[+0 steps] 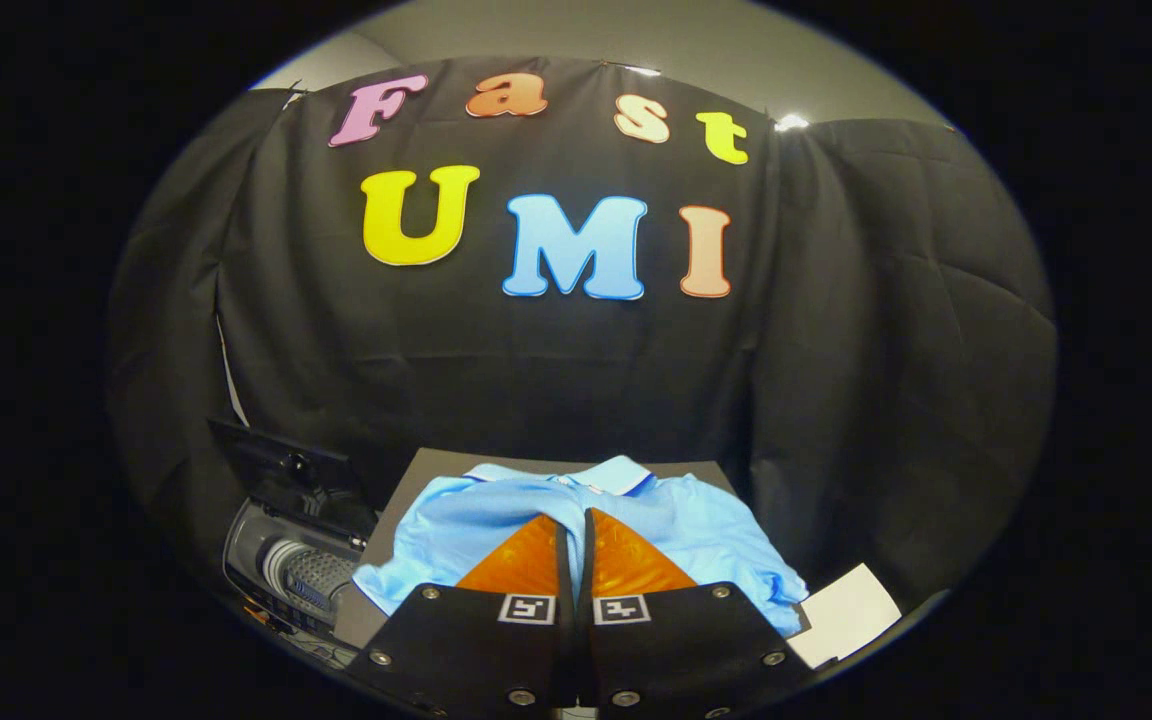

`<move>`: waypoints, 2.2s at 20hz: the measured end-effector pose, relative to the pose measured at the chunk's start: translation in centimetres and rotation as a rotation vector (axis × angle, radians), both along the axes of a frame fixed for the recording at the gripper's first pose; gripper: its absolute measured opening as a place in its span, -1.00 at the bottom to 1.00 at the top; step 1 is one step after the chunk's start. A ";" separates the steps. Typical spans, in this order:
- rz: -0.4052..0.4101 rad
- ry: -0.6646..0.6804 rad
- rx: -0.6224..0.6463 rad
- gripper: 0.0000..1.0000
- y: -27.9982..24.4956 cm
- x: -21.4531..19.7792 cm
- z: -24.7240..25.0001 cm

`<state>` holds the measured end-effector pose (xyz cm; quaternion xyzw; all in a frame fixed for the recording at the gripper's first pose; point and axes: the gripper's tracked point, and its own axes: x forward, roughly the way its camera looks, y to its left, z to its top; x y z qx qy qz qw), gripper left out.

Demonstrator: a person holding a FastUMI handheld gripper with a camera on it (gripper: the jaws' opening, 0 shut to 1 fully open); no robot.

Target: Put the clothes into the washing machine and then close the washing machine lid.

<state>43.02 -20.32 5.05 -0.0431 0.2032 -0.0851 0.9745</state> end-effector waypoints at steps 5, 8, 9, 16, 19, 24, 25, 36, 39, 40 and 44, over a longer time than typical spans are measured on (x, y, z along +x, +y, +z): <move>-0.016 -0.069 0.000 -1.00 1.3 -0.6 4.4; -0.026 -0.082 0.015 -1.00 3.2 -1.3 5.7; -0.024 -0.085 0.015 -1.00 4.2 -1.6 6.0; 0.006 -0.106 0.007 -1.00 11.1 -3.2 7.8; 0.023 -0.112 0.021 -1.00 14.9 -3.5 8.2; 0.065 -0.098 0.026 -1.00 22.1 -3.9 8.1; 0.071 -0.093 0.033 -1.00 23.4 -4.1 7.8; 0.134 -0.042 0.044 -1.00 35.4 -4.0 3.5; 0.141 -0.028 0.048 -1.00 37.4 -3.3 2.0; 0.143 -0.020 0.055 -1.00 38.0 -3.1 1.2; 0.152 0.025 0.072 -1.00 40.4 -2.1 -2.7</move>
